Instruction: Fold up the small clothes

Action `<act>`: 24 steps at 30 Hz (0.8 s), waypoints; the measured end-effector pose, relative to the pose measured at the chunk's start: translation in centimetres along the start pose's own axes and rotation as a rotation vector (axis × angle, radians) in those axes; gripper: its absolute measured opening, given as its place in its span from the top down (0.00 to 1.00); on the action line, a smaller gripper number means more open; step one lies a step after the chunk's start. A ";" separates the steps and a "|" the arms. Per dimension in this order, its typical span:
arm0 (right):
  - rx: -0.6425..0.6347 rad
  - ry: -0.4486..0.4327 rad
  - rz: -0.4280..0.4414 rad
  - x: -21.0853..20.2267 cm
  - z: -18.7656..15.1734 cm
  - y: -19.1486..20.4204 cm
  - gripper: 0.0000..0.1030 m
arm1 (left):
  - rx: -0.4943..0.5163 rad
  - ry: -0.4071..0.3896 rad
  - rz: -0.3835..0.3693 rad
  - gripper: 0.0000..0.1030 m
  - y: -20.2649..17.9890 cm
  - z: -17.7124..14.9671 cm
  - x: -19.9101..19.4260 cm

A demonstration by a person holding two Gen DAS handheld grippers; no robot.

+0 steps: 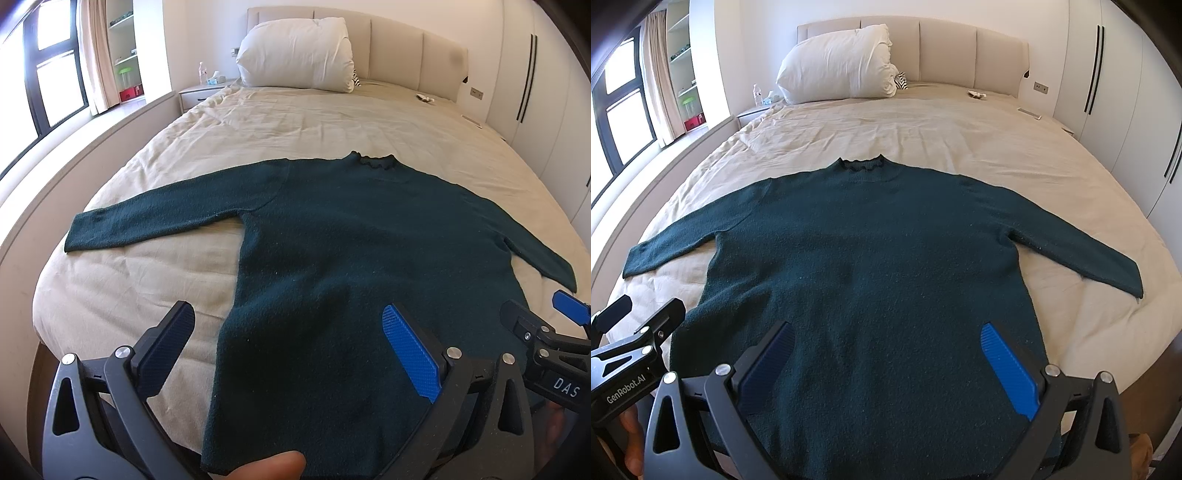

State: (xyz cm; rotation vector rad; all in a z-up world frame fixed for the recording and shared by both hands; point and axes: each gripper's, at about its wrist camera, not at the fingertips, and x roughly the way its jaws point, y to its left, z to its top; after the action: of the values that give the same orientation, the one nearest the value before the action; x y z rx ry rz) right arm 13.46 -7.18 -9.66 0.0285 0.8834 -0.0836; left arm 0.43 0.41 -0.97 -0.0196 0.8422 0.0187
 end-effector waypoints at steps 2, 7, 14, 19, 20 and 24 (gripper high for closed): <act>0.001 -0.002 0.000 0.1 0.0 -0.1 0.00 | -0.001 0.001 0.000 0.00 0.0 0.0 0.0; 0.004 -0.007 -0.001 -0.1 0.0 -0.3 0.00 | -0.003 0.001 0.000 0.00 0.1 -0.1 0.0; 0.004 -0.020 -0.008 -0.2 -0.1 -0.3 0.00 | -0.003 0.002 -0.004 0.00 0.2 -0.3 0.2; 0.005 -0.023 -0.006 -0.3 -0.1 -0.3 0.00 | -0.004 0.003 -0.003 0.00 0.2 -0.3 0.2; 0.005 -0.024 -0.007 -0.3 -0.1 -0.3 0.00 | -0.004 0.003 -0.003 0.00 0.2 -0.3 0.2; 0.005 -0.025 -0.006 -0.3 0.0 -0.4 0.00 | -0.004 0.003 -0.004 0.00 0.2 -0.3 0.2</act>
State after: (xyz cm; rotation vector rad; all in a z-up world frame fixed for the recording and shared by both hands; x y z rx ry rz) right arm 13.22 -7.52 -9.47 0.0296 0.8588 -0.0914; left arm 0.36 0.62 -1.29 -0.0248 0.8454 0.0167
